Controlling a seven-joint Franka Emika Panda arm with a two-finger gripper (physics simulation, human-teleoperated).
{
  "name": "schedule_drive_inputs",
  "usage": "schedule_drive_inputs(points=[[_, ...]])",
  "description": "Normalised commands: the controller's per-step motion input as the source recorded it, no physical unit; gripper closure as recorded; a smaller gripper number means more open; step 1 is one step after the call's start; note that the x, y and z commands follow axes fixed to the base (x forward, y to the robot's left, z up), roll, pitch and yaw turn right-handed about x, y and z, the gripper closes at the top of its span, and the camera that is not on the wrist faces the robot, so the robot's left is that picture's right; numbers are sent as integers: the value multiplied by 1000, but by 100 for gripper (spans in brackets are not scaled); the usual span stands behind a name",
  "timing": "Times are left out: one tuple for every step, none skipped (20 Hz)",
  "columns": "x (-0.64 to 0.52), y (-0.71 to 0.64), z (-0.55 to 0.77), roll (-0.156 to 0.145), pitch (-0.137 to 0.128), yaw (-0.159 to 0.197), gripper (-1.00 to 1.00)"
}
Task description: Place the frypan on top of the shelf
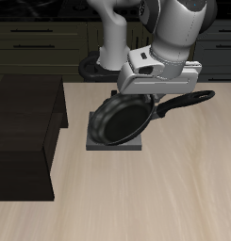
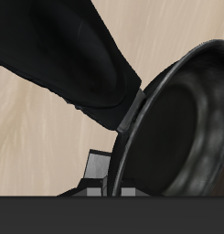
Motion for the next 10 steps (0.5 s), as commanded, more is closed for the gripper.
schedule_drive_inputs(points=[[-89,-38,305,-36,30,-27,100],[-139,47,377,24,-29,30,100],[67,-52,-17,0,0,0,100],[-379,64,912,-1,-139,30,100],[103,-61,-9,0,0,0,100],[-188,60,423,11,-38,18,100],[-213,46,444,13,-50,3,100],[-158,-10,387,-10,-18,-21,100],[-75,48,268,14,-30,34,100],[-335,67,433,20,-69,57,100]])
